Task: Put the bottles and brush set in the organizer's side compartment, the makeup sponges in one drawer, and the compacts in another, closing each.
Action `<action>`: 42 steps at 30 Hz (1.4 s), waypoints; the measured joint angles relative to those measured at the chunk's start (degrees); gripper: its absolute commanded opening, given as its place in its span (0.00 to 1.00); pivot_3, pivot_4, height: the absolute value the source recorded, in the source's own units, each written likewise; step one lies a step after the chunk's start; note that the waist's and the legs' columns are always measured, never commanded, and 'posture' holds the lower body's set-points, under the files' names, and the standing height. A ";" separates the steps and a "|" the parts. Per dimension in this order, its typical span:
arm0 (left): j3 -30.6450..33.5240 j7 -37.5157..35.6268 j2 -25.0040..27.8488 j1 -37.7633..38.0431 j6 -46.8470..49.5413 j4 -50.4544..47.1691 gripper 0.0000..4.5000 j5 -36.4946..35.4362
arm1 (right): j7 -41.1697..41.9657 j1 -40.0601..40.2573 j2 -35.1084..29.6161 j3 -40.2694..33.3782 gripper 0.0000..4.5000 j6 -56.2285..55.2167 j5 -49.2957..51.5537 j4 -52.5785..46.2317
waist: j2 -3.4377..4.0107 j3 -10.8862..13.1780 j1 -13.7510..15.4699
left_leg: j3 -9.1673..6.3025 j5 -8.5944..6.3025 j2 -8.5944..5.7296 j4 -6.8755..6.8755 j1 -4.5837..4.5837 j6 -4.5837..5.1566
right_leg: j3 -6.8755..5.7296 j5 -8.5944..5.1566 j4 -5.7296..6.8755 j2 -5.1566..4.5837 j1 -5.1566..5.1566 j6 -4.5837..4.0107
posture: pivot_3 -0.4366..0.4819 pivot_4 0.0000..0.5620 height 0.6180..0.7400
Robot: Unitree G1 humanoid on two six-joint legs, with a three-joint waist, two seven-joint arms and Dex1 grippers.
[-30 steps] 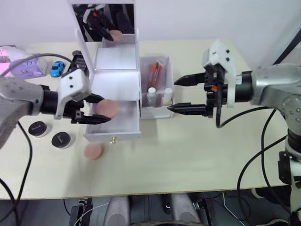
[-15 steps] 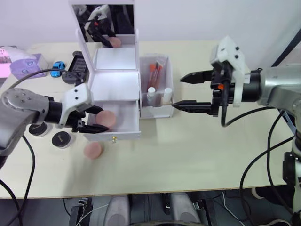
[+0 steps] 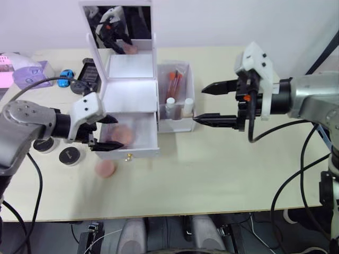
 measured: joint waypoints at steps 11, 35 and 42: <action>12.26 -7.21 0.33 -2.64 2.09 4.07 0.99 -10.19 | -0.04 -0.59 -0.01 0.59 1.00 -1.06 -0.94 1.57 | -0.01 0.00 -0.11 | -0.02 0.00 0.00 0.05 0.02 0.00 | 0.00 0.00 0.05 0.00 0.01 0.00 | 0.48 0.27 0.91; 31.88 -5.91 0.73 12.99 -43.91 68.28 0.99 5.15 | 11.73 39.65 -1.60 -19.91 1.00 -57.31 -23.37 36.24 | -0.42 -0.31 -0.18 | 0.52 -0.27 0.19 -0.06 1.02 0.34 | -0.12 -0.10 0.03 -0.27 0.71 0.28 | 0.48 0.27 0.91; 31.92 -5.61 0.64 12.98 -46.08 69.57 0.99 5.13 | 11.69 38.37 -1.60 -19.56 1.00 -59.31 -23.55 37.46 | -0.30 -0.29 -0.11 | 0.61 -0.26 0.19 -0.05 0.93 0.36 | -0.11 0.01 0.01 -0.28 0.67 0.11 | 0.48 0.27 0.91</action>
